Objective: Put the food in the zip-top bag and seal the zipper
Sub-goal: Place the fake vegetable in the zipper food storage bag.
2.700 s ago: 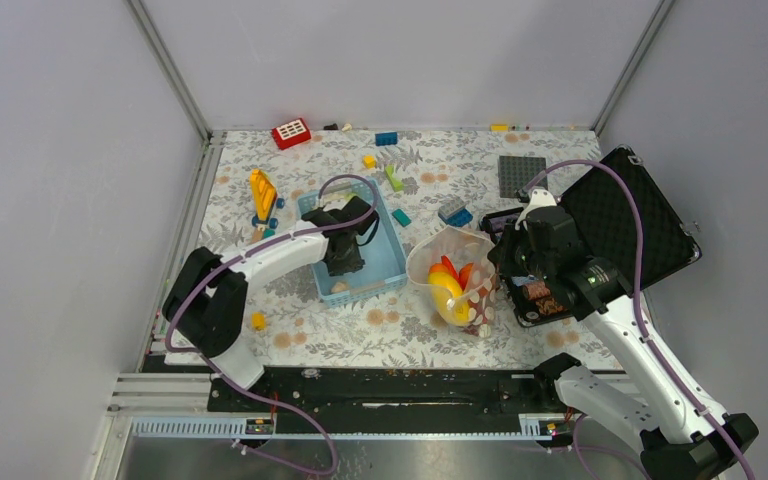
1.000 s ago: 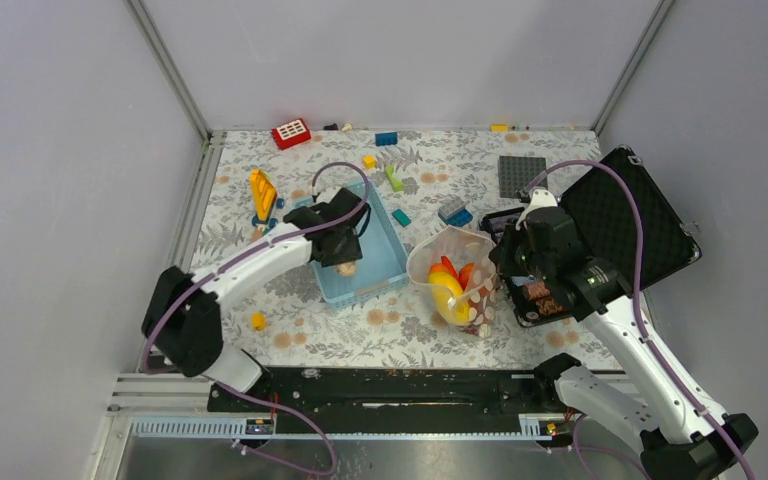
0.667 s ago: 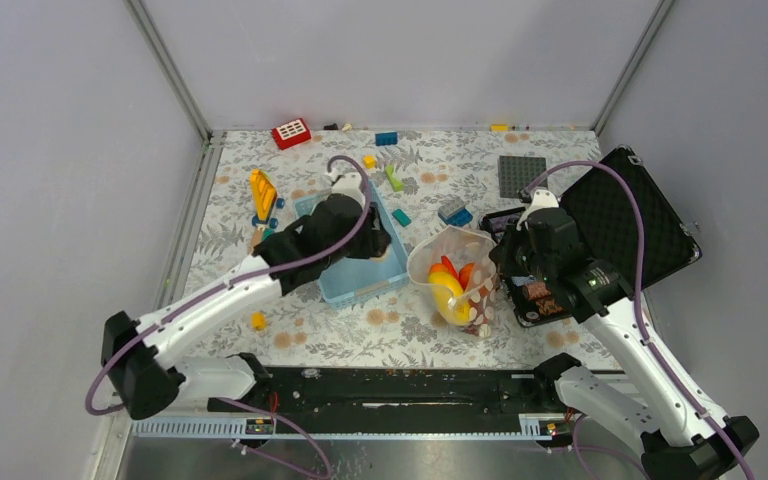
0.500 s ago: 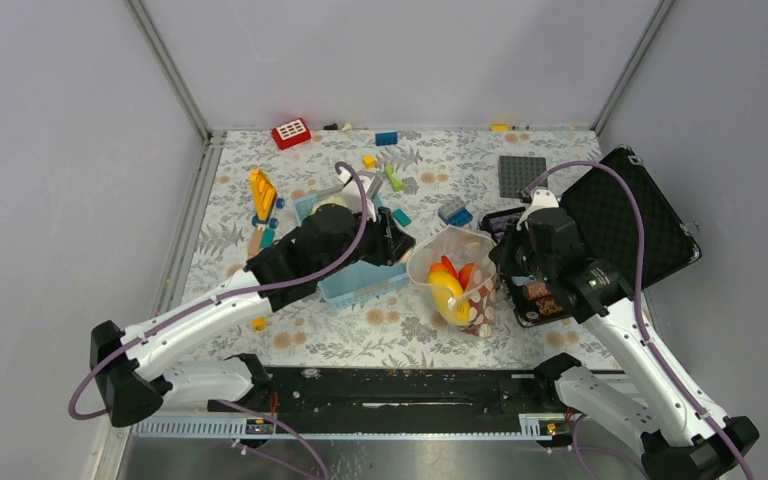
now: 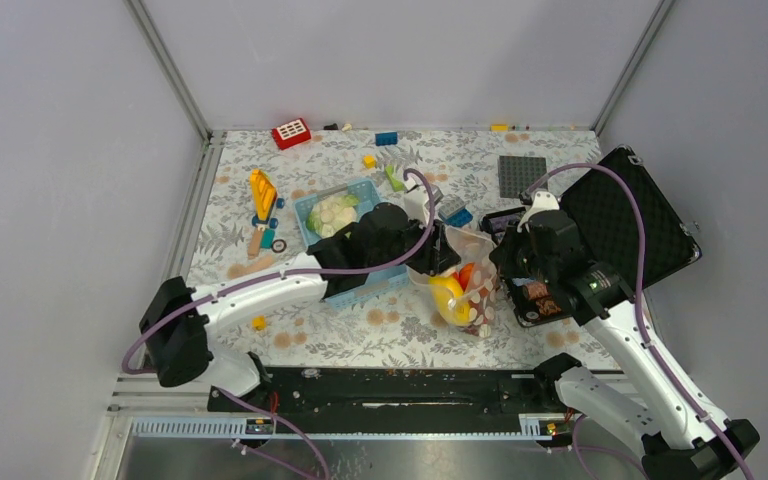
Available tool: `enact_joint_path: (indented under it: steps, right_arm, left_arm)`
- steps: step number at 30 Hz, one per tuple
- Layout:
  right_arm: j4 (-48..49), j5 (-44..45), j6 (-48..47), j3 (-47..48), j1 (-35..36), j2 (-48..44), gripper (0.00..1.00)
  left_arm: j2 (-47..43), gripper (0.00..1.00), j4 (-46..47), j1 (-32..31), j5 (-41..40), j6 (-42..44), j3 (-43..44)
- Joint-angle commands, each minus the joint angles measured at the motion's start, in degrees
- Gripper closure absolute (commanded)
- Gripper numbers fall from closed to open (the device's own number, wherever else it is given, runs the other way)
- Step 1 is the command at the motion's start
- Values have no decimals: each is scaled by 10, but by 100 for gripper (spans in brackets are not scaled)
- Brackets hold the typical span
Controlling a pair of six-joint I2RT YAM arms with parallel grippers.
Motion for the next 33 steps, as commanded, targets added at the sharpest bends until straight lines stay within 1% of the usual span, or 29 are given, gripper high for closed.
enact_joint_path:
  steps: [1,3,4,6,7,9,17,21,23,27,29,31,33]
  right_arm:
    - [16,-9,-4,0,-2,-8,100]
    - [16,-9,-5,-2,-2,-9,100]
    - [16,-9,-5,-3,-2,-9,100]
    - [16,-11,-4,-3,-2,-8,100]
    - [16,-10,-5,-2,-2,-8,100]
    - [16,-10,-5,-2,-2,-9,100]
    - [16,-6,-5,-3,-2,-11,100]
    - [15,-6,-6,-3,-2,-12,100]
    - [16,-7,-9,0,-2,-15,100]
    - [8,-19,-10,20,-2,-18,100]
    - [-5,-25,-8,39,-2,-17,100]
    - [-18,-31,-7,60,-2,-16,100]
    - [-28,-56,-3,79,-2,-13,100]
  left_arm:
    - [22,70,22,-10,35,-4,46]
    - [30,49,22,-11,34,-7,47]
    - [34,35,23,-12,37,-8,47]
    - [36,11,25,-12,45,-10,48]
    - [36,3,25,-12,47,-11,48]
    - [31,1,27,-12,51,-8,47]
    - [0,1,22,-12,61,7,43]
    - [-37,1,-16,-12,4,15,40]
    - [-64,1,-41,-11,-45,19,34]
    - [-106,1,-112,0,-177,18,30]
    - [-118,1,-151,20,-211,9,29]
    - [-127,1,-177,54,-220,-7,19]
    - [-130,1,-200,97,-220,-32,5]
